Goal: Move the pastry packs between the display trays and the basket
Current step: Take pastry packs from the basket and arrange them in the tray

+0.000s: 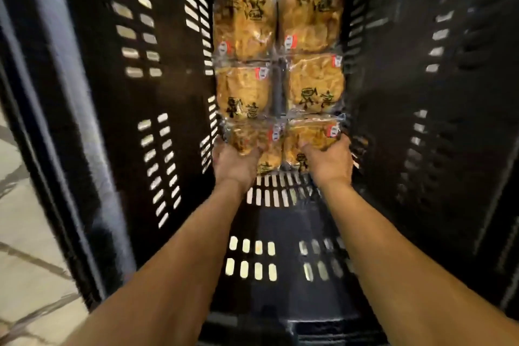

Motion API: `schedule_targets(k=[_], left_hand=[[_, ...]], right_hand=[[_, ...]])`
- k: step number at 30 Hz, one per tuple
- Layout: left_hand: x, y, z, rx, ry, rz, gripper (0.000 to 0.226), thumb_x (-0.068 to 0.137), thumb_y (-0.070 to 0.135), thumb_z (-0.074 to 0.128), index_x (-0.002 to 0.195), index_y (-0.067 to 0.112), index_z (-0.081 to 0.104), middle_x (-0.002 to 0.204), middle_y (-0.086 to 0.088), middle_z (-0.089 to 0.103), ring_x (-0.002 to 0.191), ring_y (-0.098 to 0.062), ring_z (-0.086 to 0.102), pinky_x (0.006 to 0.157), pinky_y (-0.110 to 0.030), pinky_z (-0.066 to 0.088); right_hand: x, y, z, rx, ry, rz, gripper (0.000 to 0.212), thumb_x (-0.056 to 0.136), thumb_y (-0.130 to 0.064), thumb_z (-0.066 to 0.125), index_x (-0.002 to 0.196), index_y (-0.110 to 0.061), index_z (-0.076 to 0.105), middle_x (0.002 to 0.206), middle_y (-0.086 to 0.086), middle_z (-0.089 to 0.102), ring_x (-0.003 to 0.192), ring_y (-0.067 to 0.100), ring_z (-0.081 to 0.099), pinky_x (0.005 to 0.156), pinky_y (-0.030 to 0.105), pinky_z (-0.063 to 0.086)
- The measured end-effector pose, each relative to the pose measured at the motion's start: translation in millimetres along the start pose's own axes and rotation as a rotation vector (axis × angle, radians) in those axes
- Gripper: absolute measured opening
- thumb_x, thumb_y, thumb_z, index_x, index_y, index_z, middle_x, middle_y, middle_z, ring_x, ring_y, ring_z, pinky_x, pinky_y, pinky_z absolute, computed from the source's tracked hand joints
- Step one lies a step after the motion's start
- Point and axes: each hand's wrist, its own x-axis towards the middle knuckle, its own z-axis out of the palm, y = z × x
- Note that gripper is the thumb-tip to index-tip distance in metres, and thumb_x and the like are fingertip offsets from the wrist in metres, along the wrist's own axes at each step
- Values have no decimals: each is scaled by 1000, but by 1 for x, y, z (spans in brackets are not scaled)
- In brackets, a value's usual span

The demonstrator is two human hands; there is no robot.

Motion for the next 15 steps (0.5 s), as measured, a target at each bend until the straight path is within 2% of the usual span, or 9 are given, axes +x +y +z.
schedule_targets(k=[1, 3, 6, 9, 11, 13, 15], left_hand=[[4, -1, 3, -17, 7, -2, 26, 94, 32, 71, 86, 34, 46, 100, 6, 58, 94, -12, 58, 86, -30, 50], [12, 1, 7, -39, 44, 5, 29, 93, 29, 72, 83, 32, 45, 87, 10, 58, 79, -6, 58, 70, -23, 48], [15, 1, 8, -72, 118, 10, 29, 88, 28, 78, 89, 32, 49, 97, 5, 65, 87, -14, 64, 75, -30, 52], [7, -3, 10, -50, 186, 41, 29, 89, 26, 77, 94, 28, 48, 108, 2, 63, 99, -20, 62, 86, -35, 51], [-3, -6, 10, -61, 201, 79, 35, 89, 25, 77, 109, 22, 48, 112, 1, 64, 107, -23, 62, 97, -42, 52], [-13, -5, 8, -96, 190, 133, 44, 86, 25, 79, 118, 26, 49, 113, 2, 65, 111, -25, 62, 101, -50, 50], [-26, 0, 1, -104, 174, 207, 44, 85, 28, 79, 116, 31, 49, 111, 7, 65, 113, -24, 60, 102, -52, 49]], right_hand=[[2, 3, 3, -2, 22, 0, 79, 84, -44, 79, 143, -10, 39, 139, 14, 55, 131, 34, 51, 103, 40, 41], [3, 3, 5, -23, 61, -4, 76, 83, -44, 79, 140, -10, 43, 137, 15, 57, 129, 35, 52, 101, 41, 42], [2, 4, 4, -72, 99, -17, 65, 86, -40, 78, 134, -10, 46, 133, 16, 59, 125, 37, 54, 98, 42, 43], [-4, 6, 2, -77, 106, -74, 54, 89, -32, 76, 130, -13, 45, 131, 14, 56, 119, 33, 54, 94, 38, 41], [-9, 8, 1, -47, 59, -100, 52, 90, -29, 75, 130, -16, 47, 127, 10, 51, 109, 26, 51, 91, 33, 37], [-12, 11, -3, -6, -7, -118, 49, 87, -31, 78, 129, -23, 55, 121, 3, 53, 103, 18, 51, 96, 28, 37], [-18, 10, -14, 51, -66, -120, 46, 83, -34, 82, 124, -28, 63, 116, -1, 64, 106, 18, 59, 100, 35, 45]])
